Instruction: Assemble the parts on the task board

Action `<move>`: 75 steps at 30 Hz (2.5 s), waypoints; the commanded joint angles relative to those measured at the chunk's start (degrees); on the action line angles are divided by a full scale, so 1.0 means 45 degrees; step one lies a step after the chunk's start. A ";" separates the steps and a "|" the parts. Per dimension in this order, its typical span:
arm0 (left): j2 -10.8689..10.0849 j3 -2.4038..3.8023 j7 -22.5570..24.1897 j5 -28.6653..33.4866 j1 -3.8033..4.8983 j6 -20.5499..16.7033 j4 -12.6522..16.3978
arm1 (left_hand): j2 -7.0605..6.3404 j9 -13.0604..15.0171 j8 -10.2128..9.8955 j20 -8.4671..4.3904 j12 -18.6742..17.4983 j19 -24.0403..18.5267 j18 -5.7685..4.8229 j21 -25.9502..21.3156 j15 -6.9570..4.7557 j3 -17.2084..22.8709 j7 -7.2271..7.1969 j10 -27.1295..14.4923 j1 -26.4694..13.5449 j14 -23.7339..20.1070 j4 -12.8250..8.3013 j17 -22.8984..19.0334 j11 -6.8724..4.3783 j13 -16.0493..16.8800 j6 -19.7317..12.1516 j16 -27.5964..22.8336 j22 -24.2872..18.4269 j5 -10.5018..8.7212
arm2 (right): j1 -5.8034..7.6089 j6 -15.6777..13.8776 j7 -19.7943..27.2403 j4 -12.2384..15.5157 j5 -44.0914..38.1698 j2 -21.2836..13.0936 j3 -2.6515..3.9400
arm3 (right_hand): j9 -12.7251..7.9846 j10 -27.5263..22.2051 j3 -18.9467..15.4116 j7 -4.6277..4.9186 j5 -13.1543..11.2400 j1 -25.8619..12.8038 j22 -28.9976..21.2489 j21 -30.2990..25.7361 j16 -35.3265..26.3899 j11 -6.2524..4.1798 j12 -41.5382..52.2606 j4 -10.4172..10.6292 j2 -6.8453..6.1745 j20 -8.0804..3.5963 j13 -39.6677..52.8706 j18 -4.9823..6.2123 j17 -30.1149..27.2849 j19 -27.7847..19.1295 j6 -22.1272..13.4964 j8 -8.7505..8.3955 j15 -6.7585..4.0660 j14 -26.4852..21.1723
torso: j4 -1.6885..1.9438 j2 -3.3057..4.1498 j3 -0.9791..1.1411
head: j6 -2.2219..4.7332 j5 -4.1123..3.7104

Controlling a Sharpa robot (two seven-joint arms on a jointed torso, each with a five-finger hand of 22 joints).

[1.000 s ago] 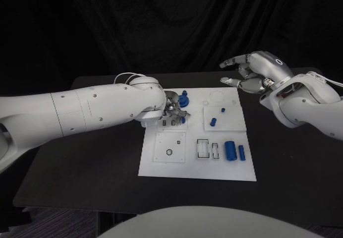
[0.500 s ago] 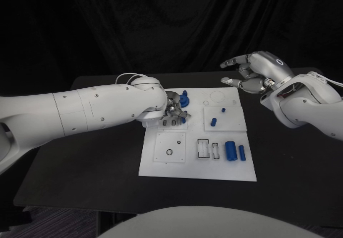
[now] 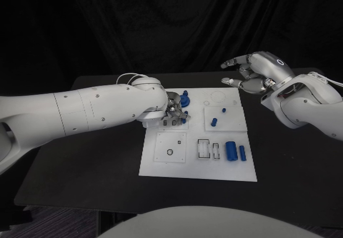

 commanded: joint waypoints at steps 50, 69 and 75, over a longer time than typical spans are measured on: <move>-0.0810 0.0013 -0.0026 0.0004 -0.0038 -0.0303 0.0439 | -0.2706 0.1439 -0.1080 -0.0041 0.1662 0.0126 0.0068 -0.0322 -0.0125 0.5997 0.0017 0.2301 -0.0289 0.1366 0.0200 0.3353 -0.0912 0.5854 0.0399 0.0033 0.0304 0.2152 | 0.0018 0.0195 -0.0280 -0.0014 -0.0019 -0.0060 0.0010 | -0.0044 0.1350 0.0012 -0.0013 0.0070 0.0035 0.2778 -0.0160 -0.0200 0.0093 0.0034 -0.0062 0.0107 0.0123 0.3352 0.0034 0.2875 0.0553 0.0090 0.0001 0.0090 0.1247 | -0.0004 -0.0001 -0.0004 | 0.0002 0.0105; -0.1162 0.0011 -0.0068 0.0004 -0.0040 -0.0527 0.0771 | -0.2808 0.1525 -0.1186 -0.0020 0.1662 0.0059 0.0090 -0.0425 -0.0097 0.6397 0.0056 0.2301 -0.0573 0.1366 0.0203 0.3353 -0.0876 0.5854 0.0380 0.0033 0.0228 0.2019 | 0.0017 0.0269 -0.0352 0.0004 -0.0019 -0.0055 0.0010 | -0.0057 0.1350 0.0020 -0.0012 0.0079 0.0055 0.2775 -0.0167 -0.0206 0.0093 0.0034 -0.0083 0.0116 0.0128 0.3352 0.0036 0.2868 0.0550 0.0086 -0.0011 0.0092 0.1245 | -0.0001 -0.0002 -0.0005 | 0.0002 0.0151; -0.1199 0.0011 -0.0047 0.0004 -0.0057 -0.0580 0.0809 | -0.2812 0.1529 -0.1197 -0.0017 0.1662 0.0047 0.0094 -0.0440 -0.0094 0.6425 0.0058 0.2301 -0.0593 0.1366 0.0201 0.3353 -0.0875 0.5854 0.0376 0.0033 0.0212 0.2010 | 0.0016 0.0281 -0.0392 0.0045 -0.0019 -0.0071 0.0010 | -0.0074 0.1350 0.0043 -0.0009 0.0119 0.0105 0.2768 -0.0187 -0.0217 0.0096 0.0034 -0.0128 0.0129 0.0133 0.3352 0.0041 0.2853 0.0542 0.0088 -0.0024 0.0093 0.1241 | -0.0004 0.0002 -0.0004 | 0.0002 0.0162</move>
